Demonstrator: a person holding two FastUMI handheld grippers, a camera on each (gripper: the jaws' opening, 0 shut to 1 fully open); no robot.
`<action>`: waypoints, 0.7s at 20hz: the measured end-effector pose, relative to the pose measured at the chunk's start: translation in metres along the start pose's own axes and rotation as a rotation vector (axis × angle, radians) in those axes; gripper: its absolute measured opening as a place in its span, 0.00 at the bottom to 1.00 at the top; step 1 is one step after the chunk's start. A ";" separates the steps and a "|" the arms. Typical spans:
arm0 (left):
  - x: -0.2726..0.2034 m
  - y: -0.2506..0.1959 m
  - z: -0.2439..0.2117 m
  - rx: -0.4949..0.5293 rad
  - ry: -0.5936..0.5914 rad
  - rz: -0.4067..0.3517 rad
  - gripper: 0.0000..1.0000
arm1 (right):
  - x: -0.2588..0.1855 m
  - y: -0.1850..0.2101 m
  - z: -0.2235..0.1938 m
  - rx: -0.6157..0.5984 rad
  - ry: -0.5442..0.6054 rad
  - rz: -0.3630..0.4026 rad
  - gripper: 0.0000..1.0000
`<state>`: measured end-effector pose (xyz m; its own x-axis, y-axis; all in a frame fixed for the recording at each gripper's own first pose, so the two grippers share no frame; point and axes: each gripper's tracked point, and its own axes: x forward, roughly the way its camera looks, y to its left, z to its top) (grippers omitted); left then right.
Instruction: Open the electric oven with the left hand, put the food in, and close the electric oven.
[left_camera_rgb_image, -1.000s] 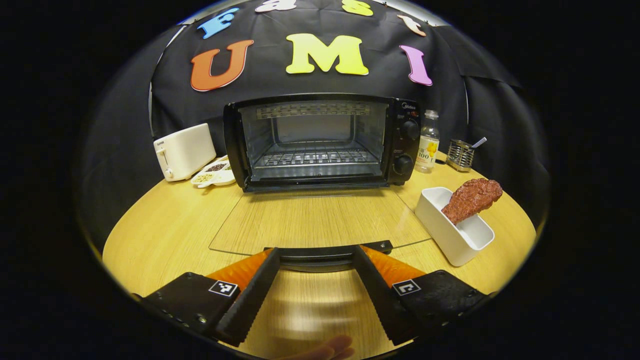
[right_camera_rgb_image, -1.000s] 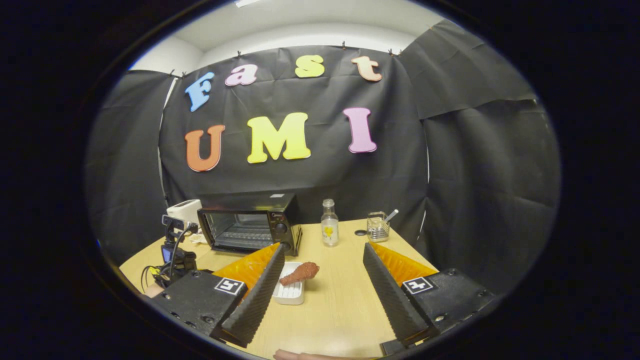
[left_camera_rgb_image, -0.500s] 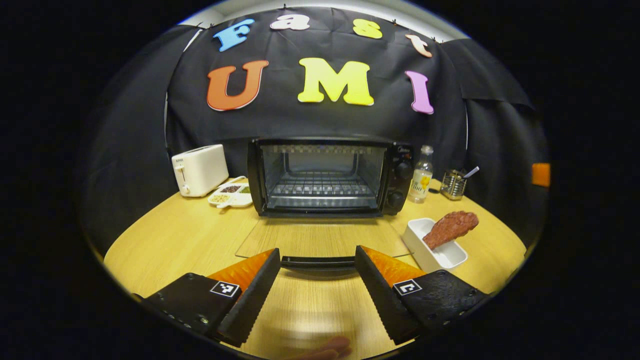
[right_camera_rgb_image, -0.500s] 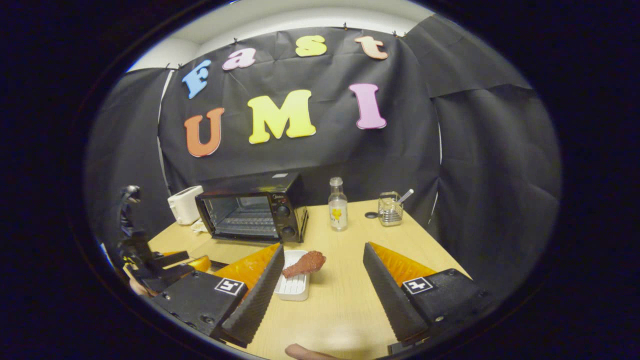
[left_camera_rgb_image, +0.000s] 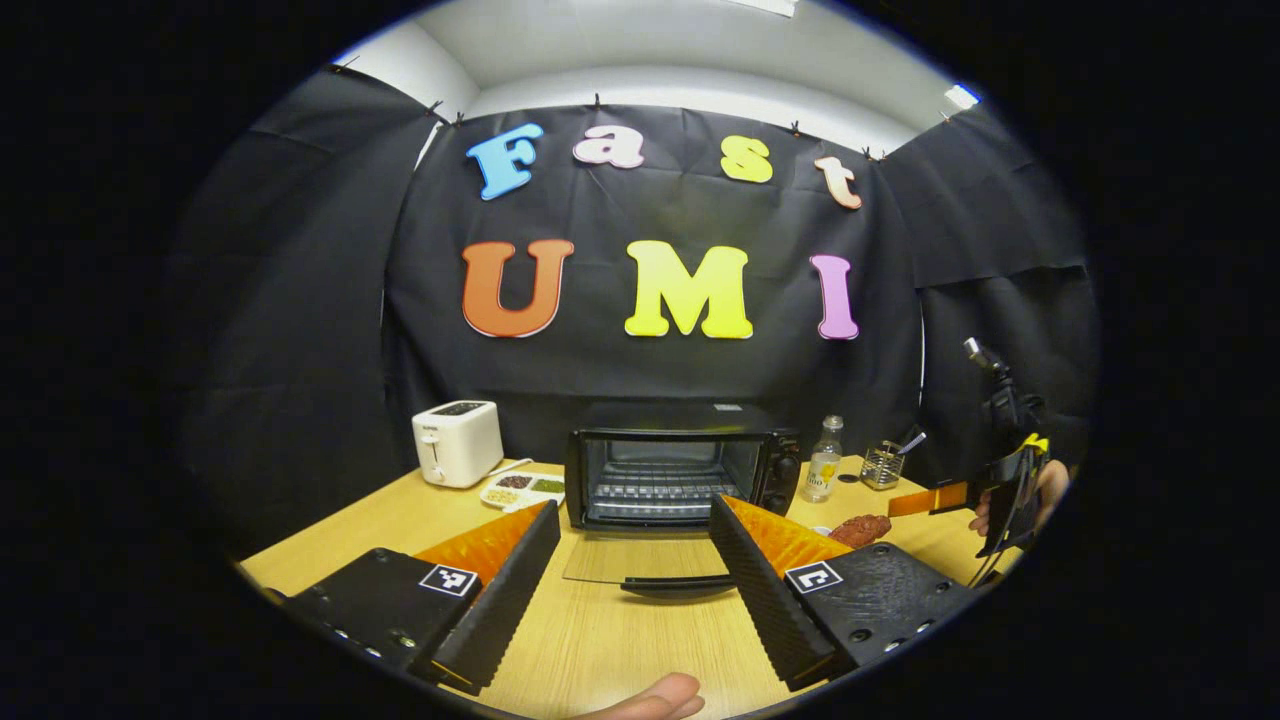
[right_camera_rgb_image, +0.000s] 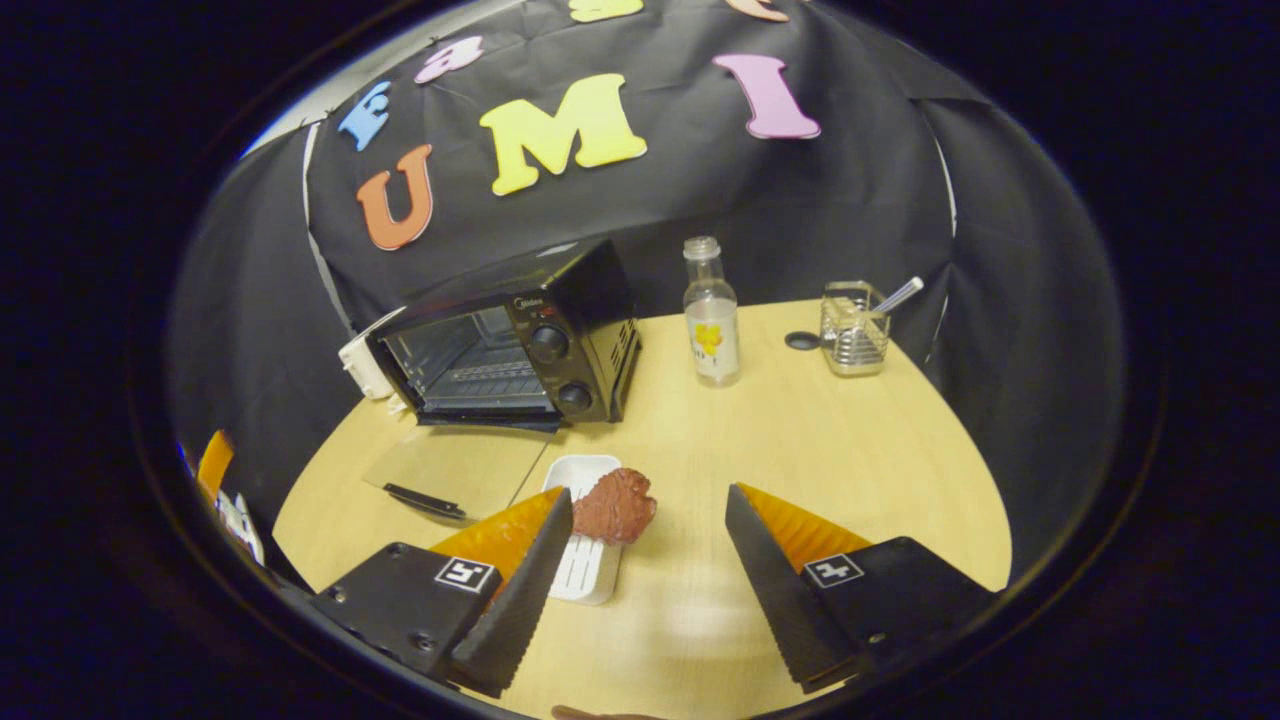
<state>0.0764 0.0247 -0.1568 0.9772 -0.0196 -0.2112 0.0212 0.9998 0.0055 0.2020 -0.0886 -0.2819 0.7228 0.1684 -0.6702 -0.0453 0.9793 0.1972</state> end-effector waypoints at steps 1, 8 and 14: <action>-0.007 0.001 0.005 0.008 -0.009 0.004 0.96 | 0.009 0.002 -0.003 0.034 0.030 0.037 0.96; -0.035 0.011 0.022 0.041 -0.023 0.016 0.96 | 0.033 0.001 -0.017 0.177 0.131 0.132 0.71; -0.042 0.020 0.021 0.032 0.007 0.064 0.96 | 0.038 0.006 -0.023 0.218 0.167 0.142 0.41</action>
<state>0.0405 0.0455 -0.1275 0.9752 0.0445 -0.2166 -0.0343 0.9981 0.0507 0.2137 -0.0741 -0.3227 0.5958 0.3357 -0.7296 0.0238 0.9007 0.4338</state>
